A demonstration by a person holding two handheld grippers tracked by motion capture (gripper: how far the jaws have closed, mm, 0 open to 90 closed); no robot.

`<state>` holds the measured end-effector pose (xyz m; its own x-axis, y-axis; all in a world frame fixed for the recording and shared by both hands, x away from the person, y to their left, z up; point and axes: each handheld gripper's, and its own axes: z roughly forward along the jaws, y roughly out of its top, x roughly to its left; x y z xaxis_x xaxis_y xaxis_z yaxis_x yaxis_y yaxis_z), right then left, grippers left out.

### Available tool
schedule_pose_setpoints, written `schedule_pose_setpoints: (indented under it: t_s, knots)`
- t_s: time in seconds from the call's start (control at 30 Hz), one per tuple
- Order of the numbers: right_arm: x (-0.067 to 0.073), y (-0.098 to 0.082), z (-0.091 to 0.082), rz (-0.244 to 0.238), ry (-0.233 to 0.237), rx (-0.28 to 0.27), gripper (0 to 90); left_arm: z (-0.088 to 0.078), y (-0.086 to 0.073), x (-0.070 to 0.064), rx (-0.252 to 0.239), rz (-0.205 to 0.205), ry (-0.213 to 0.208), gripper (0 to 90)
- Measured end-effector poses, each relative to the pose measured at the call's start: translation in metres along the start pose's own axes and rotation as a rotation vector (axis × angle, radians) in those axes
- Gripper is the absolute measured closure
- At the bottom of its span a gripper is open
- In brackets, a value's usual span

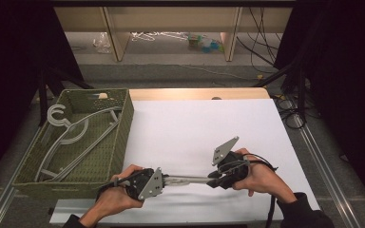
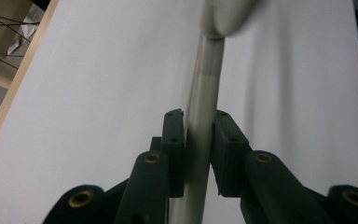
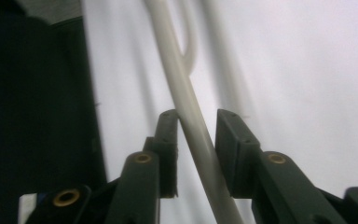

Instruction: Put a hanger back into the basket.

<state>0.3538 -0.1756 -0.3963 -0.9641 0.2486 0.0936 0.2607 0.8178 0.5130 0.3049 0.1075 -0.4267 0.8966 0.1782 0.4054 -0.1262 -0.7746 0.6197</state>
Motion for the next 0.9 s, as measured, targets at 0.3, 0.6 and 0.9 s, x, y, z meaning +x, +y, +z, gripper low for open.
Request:
schedule_pose_setpoints:
  t_s: [0.3, 0.6, 0.9]
  knots:
    - [-0.009, 0.003, -0.012, 0.163, -0.182, -0.151, 43.8, -0.015, 0.005, 0.017, -0.101, -0.308, -0.056, 79.1]
    - [-0.003, 0.01, -0.022, 0.192, -0.271, -0.291, 36.0, -0.025, -0.005, 0.026, -0.128, -0.482, -0.09, 79.1]
    - [0.002, 0.011, -0.033, 0.212, -0.303, -0.367, 31.9, -0.039, -0.015, 0.034, -0.157, -0.562, -0.078, 79.1]
